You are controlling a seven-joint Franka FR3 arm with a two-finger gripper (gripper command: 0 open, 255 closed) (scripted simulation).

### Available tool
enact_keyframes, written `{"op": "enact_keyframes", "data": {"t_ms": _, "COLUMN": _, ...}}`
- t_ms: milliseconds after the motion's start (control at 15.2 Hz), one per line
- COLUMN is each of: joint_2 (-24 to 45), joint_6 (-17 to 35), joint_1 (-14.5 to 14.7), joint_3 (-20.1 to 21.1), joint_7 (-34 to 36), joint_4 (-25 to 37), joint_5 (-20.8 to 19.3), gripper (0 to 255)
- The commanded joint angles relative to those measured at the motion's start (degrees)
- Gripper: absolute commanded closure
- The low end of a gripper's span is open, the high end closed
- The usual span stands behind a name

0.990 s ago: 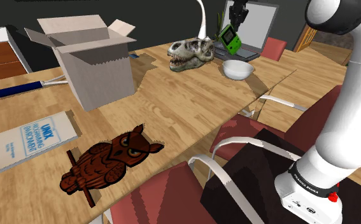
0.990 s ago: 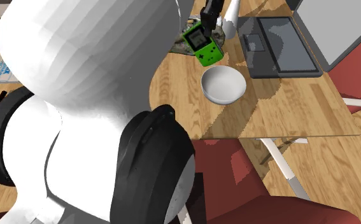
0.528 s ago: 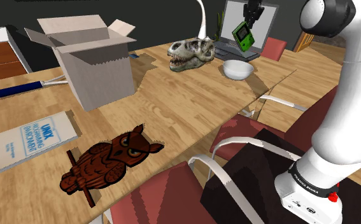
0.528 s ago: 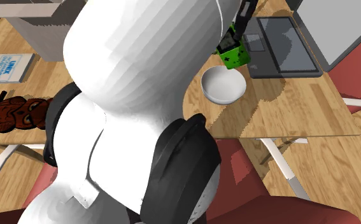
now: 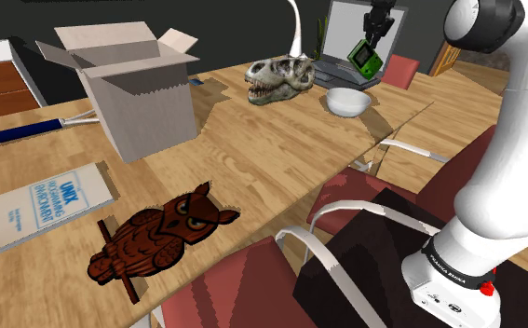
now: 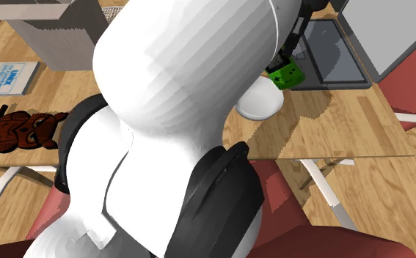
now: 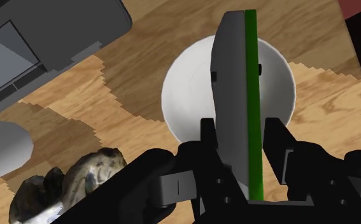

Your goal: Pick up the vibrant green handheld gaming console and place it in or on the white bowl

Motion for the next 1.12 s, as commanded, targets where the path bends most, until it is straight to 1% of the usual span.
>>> {"op": "enact_keyframes", "data": {"t_ms": 0, "joint_2": -0.85, "joint_6": 2.22, "joint_1": 0.32, "joint_3": -0.03, "joint_7": -0.06, "joint_4": -3.0, "joint_5": -0.23, "gripper": 255}}
{"op": "enact_keyframes", "data": {"t_ms": 660, "joint_2": -3.25, "joint_6": 11.26, "joint_1": 1.47, "joint_3": 0.04, "joint_7": 0.01, "joint_4": -14.4, "joint_5": -0.88, "gripper": 255}}
{"op": "enact_keyframes", "data": {"t_ms": 924, "joint_2": -3.59, "joint_6": 14.51, "joint_1": 1.73, "joint_3": 0.09, "joint_7": -0.01, "joint_4": -18.0, "joint_5": -0.95, "gripper": 255}}
{"op": "enact_keyframes", "data": {"t_ms": 1056, "joint_2": -3.61, "joint_6": 14.82, "joint_1": 1.75, "joint_3": 0.1, "joint_7": -0.01, "joint_4": -18.33, "joint_5": -0.96, "gripper": 255}}
